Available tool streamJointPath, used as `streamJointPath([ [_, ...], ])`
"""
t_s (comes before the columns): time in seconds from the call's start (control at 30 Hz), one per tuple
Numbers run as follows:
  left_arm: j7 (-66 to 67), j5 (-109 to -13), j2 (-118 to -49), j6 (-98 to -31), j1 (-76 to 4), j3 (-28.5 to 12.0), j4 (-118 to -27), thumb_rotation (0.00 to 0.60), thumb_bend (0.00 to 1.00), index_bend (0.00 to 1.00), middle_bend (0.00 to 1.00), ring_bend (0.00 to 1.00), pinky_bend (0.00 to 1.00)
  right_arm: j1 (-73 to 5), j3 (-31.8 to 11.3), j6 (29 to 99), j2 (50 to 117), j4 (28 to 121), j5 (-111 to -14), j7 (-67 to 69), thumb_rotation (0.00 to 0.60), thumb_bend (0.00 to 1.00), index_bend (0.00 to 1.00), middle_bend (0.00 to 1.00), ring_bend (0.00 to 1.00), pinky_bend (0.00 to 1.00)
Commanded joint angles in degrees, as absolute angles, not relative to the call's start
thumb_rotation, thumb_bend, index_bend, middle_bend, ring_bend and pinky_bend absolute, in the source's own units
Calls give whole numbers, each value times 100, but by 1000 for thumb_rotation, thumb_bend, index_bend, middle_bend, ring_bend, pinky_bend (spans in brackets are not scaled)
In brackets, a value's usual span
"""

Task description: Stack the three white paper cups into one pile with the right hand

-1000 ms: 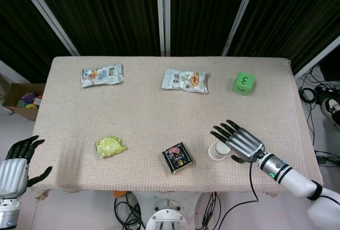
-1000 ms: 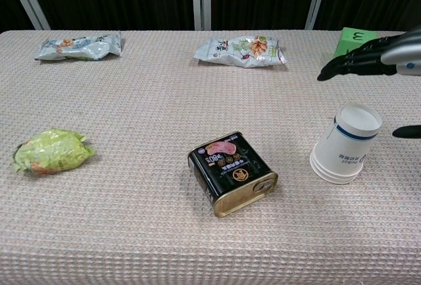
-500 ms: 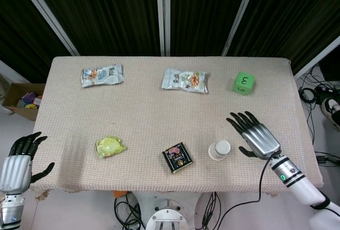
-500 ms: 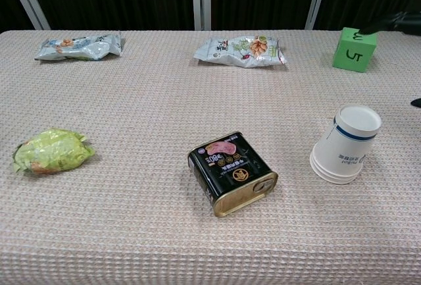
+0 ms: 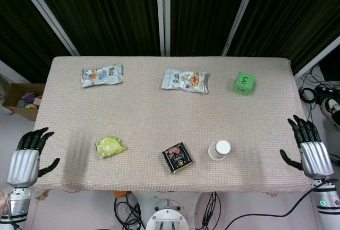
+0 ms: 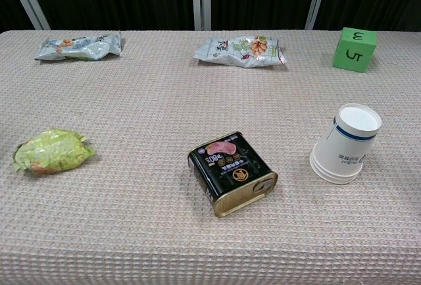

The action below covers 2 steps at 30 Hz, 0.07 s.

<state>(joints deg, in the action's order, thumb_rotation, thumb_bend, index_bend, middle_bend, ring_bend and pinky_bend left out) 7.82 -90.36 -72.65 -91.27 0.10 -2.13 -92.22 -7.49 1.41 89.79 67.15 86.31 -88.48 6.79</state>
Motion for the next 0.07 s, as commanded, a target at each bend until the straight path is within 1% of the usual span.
streamJointPath([
  [0.03,798,-9029,-7267,-9131,11,-204,-9234,600,189,219,151,132,145,-644,188,9066,6783,8500,-8932,834,600,226,0,19,0,0],
  [0.07,803,-9023,-7268,-9141,18,-201,-9240,600,189,219,152,131,145,-641,185,9068,6779,8478,-8971,882,600,226,0,19,0,0],
])
